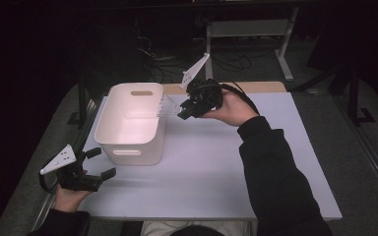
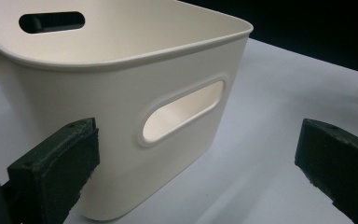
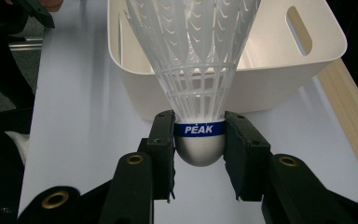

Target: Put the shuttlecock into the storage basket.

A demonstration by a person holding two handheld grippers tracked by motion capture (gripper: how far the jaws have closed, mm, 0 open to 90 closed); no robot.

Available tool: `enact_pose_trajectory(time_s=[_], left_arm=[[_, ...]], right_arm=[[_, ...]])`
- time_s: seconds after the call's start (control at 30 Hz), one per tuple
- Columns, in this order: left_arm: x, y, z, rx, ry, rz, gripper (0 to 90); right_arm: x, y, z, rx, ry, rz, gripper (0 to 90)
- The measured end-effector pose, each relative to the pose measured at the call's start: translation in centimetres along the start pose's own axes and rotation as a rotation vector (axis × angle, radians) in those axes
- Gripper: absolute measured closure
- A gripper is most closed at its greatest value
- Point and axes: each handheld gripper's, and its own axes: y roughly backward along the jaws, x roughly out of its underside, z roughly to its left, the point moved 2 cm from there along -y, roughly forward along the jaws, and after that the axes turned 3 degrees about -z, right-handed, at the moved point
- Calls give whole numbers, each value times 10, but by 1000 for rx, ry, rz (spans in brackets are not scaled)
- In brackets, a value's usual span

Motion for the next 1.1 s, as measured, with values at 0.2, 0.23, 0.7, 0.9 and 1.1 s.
enact_pose_trajectory(time_s=[0.2, 0.23, 0.7, 0.9, 1.1], left_arm=[[0, 0, 0, 0, 1, -1, 0], [0, 0, 0, 0, 1, -1, 0], [0, 0, 0, 2, 1, -2, 0], [0, 0, 0, 3, -1, -3, 0], [0, 0, 0, 5, -2, -4, 0]], right_arm=[[-7, -3, -1, -6, 5, -4, 638], [-9, -4, -2, -8, 6, -6, 638], [-27, -15, 1, -31, 27, -8, 638], [-34, -21, 2, -41, 37, -2, 638], [-40, -27, 2, -51, 43, 3, 638]])
